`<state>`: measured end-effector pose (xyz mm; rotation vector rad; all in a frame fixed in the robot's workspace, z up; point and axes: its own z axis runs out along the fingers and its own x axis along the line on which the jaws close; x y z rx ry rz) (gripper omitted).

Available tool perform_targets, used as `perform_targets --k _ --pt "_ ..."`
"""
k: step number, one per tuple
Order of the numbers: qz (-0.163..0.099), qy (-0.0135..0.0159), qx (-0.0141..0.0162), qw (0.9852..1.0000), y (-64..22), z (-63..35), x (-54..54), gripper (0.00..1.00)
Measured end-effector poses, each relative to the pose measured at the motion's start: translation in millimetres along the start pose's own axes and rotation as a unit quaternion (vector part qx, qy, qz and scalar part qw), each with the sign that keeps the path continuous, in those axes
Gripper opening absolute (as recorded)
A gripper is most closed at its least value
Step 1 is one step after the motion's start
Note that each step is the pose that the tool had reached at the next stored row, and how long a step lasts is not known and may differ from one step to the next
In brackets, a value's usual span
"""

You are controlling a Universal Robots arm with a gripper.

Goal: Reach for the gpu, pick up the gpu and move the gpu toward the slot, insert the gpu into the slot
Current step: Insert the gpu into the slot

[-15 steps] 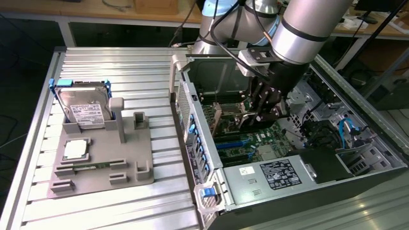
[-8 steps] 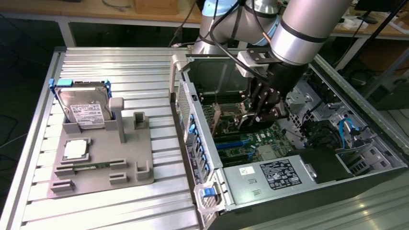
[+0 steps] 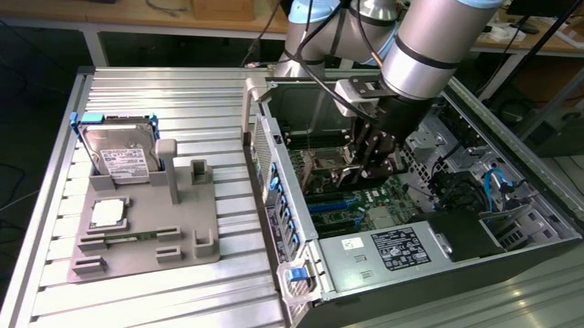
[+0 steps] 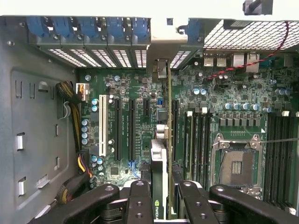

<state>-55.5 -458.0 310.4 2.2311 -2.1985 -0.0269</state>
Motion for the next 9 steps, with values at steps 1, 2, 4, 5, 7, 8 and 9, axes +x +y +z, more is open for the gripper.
perform_targets --k 1,2,4,5,7,8,9 --pt "0.0 0.0 -0.0008 1.0 0.5 0.7 0.0 0.27" --pt "0.0 0.0 -0.0016 1.0 1.1 1.2 0.0 0.27" --pt "0.0 0.0 -0.0018 1.0 2.3 2.9 0.0 0.27" --pt "0.0 -0.0002 -0.0018 1.0 2.5 3.8 0.0 0.27" --pt "0.0 -0.0005 -0.0018 1.0 2.5 5.3 -0.1 0.27" --pt "0.0 -0.0007 -0.0018 1.0 2.5 6.3 -0.3 0.27" --pt "0.0 -0.0007 -0.0018 1.0 2.6 7.5 -0.7 0.27"
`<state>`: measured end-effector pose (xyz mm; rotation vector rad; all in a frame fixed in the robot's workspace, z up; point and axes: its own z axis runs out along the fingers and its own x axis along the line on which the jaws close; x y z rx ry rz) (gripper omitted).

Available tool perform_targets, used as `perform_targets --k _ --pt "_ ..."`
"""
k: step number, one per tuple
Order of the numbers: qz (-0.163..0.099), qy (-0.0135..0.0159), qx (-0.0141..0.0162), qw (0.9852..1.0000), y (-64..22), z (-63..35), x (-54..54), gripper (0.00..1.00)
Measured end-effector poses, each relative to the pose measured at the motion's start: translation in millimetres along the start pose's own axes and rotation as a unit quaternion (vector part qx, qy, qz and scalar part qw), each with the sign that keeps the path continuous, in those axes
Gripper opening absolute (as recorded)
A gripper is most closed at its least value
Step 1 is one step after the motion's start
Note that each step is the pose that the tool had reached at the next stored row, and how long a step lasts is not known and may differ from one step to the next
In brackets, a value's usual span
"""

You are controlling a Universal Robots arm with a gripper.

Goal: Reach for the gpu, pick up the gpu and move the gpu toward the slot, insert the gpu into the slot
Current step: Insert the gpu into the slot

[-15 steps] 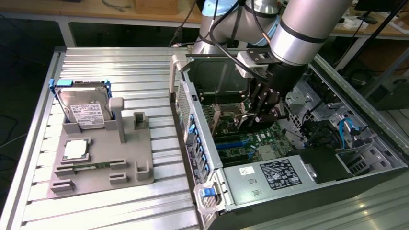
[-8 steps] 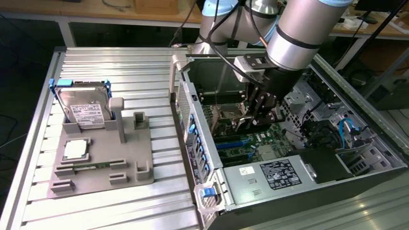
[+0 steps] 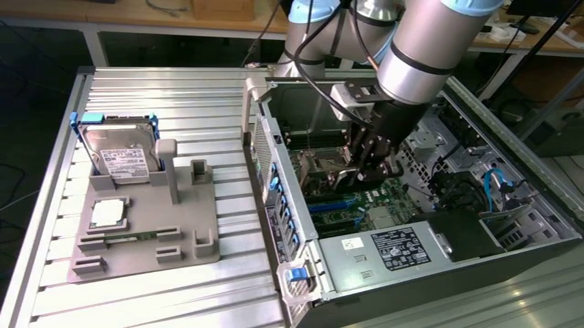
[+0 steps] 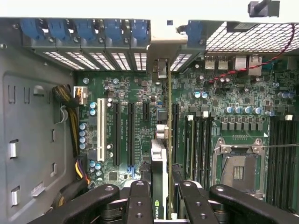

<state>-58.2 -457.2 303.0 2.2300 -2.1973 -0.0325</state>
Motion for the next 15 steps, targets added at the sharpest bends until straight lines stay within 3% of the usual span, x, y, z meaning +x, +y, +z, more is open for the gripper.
perform_targets --k 15 --pt "0.0 -0.0001 0.0 1.0 6.1 21.4 -3.3 0.27"
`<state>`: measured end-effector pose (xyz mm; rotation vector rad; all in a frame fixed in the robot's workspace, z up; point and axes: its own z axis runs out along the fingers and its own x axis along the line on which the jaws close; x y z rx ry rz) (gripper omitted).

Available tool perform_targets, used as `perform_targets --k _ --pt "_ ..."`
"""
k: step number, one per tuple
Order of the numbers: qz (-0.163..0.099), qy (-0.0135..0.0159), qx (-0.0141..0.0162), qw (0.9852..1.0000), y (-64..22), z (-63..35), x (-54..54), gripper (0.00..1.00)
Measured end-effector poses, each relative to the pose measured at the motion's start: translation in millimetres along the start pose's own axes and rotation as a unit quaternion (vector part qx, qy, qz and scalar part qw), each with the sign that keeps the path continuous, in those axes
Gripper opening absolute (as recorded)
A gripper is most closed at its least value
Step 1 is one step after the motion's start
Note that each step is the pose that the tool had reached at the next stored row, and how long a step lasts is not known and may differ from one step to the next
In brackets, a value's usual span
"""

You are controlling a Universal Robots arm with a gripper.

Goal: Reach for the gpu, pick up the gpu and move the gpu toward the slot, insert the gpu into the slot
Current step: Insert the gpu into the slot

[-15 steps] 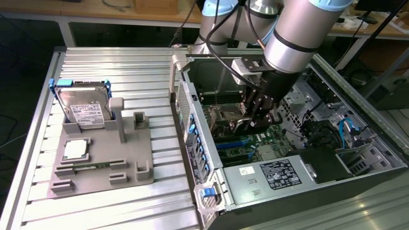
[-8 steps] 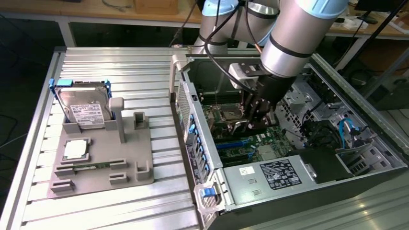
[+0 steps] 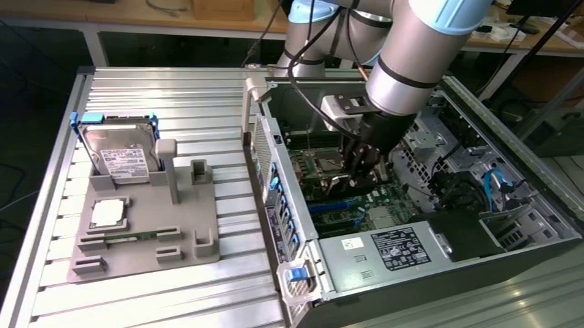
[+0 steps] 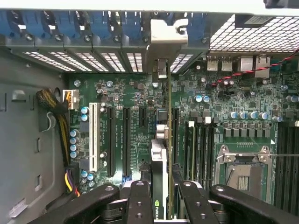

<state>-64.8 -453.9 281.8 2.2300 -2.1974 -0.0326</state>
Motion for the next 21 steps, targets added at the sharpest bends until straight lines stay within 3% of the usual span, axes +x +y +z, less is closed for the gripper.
perform_targets --k 11,21 --pt "0.0 0.0 0.0 1.0 6.4 4.2 -0.1 0.27" --pt "0.0 -0.0002 0.0 1.0 6.5 8.8 -0.1 0.27"
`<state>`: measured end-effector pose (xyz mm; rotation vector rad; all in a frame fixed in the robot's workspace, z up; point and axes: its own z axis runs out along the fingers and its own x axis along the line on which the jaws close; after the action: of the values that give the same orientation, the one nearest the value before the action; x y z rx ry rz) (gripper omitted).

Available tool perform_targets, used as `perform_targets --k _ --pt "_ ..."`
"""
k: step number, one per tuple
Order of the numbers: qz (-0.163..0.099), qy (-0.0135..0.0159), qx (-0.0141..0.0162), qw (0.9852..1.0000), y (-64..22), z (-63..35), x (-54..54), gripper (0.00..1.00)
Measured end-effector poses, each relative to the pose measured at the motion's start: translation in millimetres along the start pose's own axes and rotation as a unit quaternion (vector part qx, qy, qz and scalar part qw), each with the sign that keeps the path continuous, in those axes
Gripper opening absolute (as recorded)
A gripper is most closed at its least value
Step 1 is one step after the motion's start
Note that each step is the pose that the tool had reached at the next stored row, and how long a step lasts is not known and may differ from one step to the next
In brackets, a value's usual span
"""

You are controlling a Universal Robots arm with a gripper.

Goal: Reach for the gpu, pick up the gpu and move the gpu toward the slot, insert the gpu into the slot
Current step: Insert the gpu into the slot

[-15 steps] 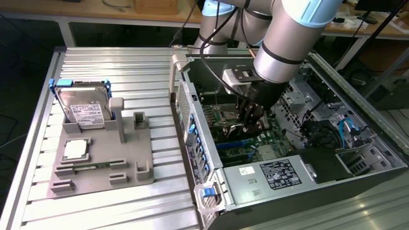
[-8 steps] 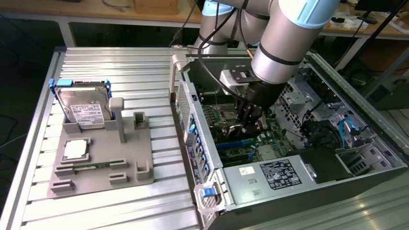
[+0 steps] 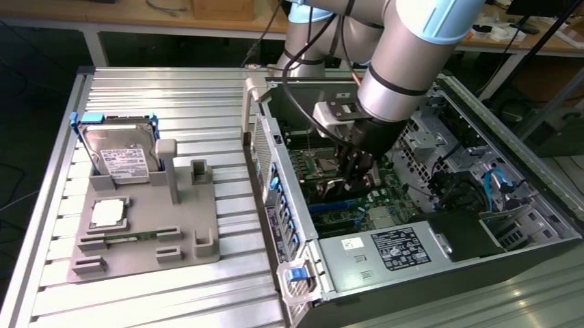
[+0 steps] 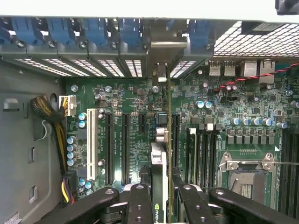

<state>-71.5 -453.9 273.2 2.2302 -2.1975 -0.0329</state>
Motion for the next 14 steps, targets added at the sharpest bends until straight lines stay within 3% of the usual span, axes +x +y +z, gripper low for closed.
perform_targets --k 14 --pt "0.0 0.0001 -0.0001 1.0 5.0 10.1 0.0 0.27"
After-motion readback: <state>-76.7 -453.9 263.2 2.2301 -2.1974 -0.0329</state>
